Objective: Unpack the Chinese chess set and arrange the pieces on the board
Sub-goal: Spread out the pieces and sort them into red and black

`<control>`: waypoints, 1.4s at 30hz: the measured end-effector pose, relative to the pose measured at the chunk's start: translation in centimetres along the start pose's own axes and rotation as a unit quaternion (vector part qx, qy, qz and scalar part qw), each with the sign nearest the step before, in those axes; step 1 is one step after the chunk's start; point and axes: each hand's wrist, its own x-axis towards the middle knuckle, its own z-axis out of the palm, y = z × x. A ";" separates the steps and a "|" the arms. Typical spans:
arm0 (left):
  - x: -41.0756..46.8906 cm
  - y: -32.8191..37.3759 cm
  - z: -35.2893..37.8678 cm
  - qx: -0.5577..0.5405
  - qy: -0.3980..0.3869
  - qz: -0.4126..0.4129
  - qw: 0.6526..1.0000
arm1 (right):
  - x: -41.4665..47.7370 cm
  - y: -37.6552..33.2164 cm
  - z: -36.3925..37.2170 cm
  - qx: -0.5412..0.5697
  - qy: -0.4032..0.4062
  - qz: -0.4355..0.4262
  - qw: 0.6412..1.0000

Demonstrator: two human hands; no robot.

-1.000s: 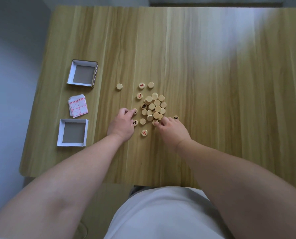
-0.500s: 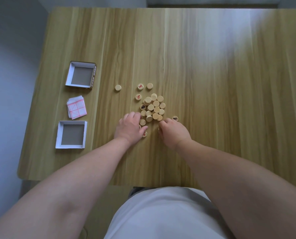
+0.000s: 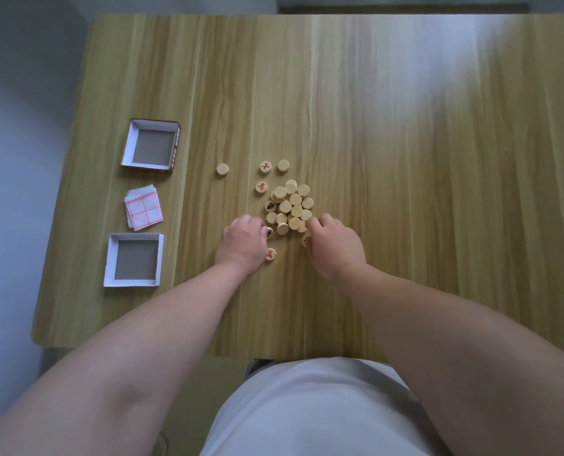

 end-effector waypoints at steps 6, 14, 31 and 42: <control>0.8 0.2 -1.0 0.004 0.023 -0.022 0.999 | 1.8 -1.1 0.4 -0.012 0.011 -0.031 0.999; 6.2 -1.7 -4.8 0.037 0.036 -0.099 0.994 | 2.3 -1.1 0.5 -0.003 0.023 -0.040 0.999; 8.4 -0.8 -3.1 -0.014 0.035 -0.019 0.999 | 5.4 2.4 -1.8 0.097 0.043 0.204 0.973; 10.1 -0.1 -3.6 -0.058 0.043 -0.111 0.991 | 14.0 -0.8 -4.9 0.040 0.021 -0.063 0.997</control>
